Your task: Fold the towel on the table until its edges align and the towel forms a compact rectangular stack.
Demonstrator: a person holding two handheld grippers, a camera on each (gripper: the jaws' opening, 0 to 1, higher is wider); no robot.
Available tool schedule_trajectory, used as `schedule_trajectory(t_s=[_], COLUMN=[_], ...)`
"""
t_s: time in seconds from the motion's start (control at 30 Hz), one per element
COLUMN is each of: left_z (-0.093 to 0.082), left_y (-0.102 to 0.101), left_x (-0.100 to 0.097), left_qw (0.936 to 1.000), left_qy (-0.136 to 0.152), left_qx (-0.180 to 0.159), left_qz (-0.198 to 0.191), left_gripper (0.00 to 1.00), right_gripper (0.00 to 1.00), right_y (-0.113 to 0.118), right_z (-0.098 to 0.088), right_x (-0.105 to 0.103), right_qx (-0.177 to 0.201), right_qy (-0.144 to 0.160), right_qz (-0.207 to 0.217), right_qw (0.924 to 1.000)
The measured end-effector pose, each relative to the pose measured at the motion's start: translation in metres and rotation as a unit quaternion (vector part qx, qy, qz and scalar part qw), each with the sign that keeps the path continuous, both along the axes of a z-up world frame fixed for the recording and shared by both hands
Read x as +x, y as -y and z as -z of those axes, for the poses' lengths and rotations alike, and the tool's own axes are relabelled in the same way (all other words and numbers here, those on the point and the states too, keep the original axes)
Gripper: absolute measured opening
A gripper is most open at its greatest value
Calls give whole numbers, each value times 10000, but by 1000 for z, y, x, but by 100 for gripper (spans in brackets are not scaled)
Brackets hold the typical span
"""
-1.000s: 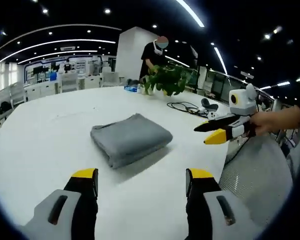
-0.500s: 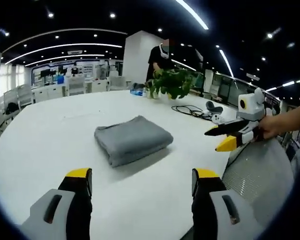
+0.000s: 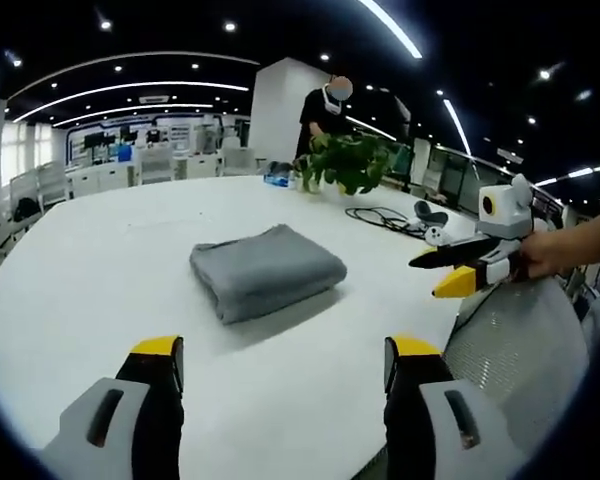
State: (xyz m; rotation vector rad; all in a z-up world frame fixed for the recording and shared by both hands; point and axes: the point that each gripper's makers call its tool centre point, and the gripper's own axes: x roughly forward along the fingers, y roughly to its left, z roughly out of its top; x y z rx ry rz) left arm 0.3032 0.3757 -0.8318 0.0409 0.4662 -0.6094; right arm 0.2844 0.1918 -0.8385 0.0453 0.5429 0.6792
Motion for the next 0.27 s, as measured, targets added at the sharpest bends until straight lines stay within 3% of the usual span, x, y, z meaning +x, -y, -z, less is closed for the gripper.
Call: schedule_trajectory(t_s=[0.27], left_z=[3], left_y=[0], left_x=[-1], left_qw=[10000], left_qy=[-15], left_qx=[67], left_qz=[27], left_gripper=[84], right_gripper=[64], right_y=[0], right_z=[0], right_x=[-1], right_qx=[62], right_qy=[-46], right_qz=[16], right_qw=[10000])
